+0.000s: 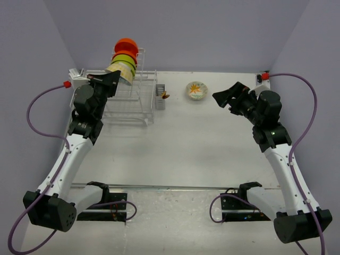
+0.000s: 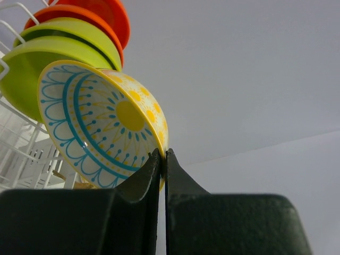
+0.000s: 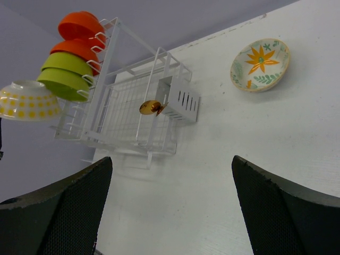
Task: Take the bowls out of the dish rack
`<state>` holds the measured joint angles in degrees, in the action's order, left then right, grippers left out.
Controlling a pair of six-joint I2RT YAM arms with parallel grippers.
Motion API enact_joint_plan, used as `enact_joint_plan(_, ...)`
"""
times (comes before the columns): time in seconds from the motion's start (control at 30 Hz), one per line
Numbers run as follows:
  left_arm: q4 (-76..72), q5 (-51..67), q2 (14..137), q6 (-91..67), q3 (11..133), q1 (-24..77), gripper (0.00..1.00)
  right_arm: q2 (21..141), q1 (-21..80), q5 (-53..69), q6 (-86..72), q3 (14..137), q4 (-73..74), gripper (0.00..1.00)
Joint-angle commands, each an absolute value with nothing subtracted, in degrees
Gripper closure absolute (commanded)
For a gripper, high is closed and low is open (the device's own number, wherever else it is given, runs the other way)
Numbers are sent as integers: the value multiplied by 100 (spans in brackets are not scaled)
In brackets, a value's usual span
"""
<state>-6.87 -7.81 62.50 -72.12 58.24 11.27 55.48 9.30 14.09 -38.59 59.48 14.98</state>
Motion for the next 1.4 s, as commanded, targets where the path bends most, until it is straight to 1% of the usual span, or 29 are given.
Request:
enact_joint_plan(0.0,-1397,-440,5889,-7058,5775,1081,100,5511,923,1450,-3867,5968,1301,7)
enact_joint_plan(0.1,-1397,-98,5749,-6891,5766,1081,100,5519,923,1433,-3858,6055,1353,7)
enact_joint_plan(0.17,-1406,165,5739,-6470,5827,1099,100,5537,923,1450,-3841,6152,1371,7)
enact_joint_plan(0.23,-1389,684,5870,-6041,6081,1134,100,5589,923,1476,-3797,6266,1450,7)
enact_joint_plan(0.27,-1371,1007,5958,-5533,6360,1264,100,5659,923,1485,-3736,6458,1598,7)
enact_joint_plan(0.33,-1048,1309,6335,-4907,6783,1510,100,5756,923,1503,-3639,6722,1836,7)
enact_joint_plan(0.37,-942,1379,6485,-4182,7003,1929,100,5818,923,1503,-3569,7089,1967,7)
enact_joint_plan(0.4,-688,1563,6773,-3818,7414,2151,100,5984,923,1503,-3386,7302,2369,7)
enact_joint_plan(0.43,-633,1678,6889,-3310,7627,2510,100,6090,923,1520,-3158,7800,2878,7)
enact_joint_plan(0.57,-362,1942,7574,-2288,8031,3075,100,6731,923,1714,-2604,8936,4117,7)
enact_joint_plan(0.6,-186,1942,7802,-1894,8164,3311,100,6933,923,1731,-2445,9199,4444,7)
enact_joint_plan(0.63,-115,1942,7805,-1698,8226,3444,100,6995,923,1731,-2391,9280,4447,8)
enact_joint_plan(0.7,-53,1890,8059,-1250,8262,3742,100,7092,949,1697,-2294,9343,4693,9)
enact_joint_plan(0.73,-18,1733,8181,-735,8305,4066,100,7110,958,1566,-2198,9412,4841,9)
enact_joint_plan(0.83,139,1531,8358,252,8288,4595,100,7216,958,1336,-2049,9545,5149,9)
enact_joint_plan(0.93,281,1468,8543,562,8315,4825,100,7339,984,1380,-1934,9607,5291,9)
enact_joint_plan(1.13,-263,1039,8701,1124,7797,5299,100,7741,1028,1538,-1960,9325,5334,10)
enact_joint_plan(1.23,-580,775,8701,1406,7576,5528,100,8084,1116,1599,-1925,9273,5475,13)
enact_joint_plan(1.27,-589,747,8727,1476,7576,5589,100,8147,1168,1652,-1890,9255,5493,17)
enact_joint_plan(1.3,-589,695,8745,1616,7594,5625,100,8200,1221,1652,-1855,9194,5502,19)
enact_joint_plan(1.37,-502,606,8841,1713,7637,5660,100,8322,1406,1574,-1828,9132,5476,20)
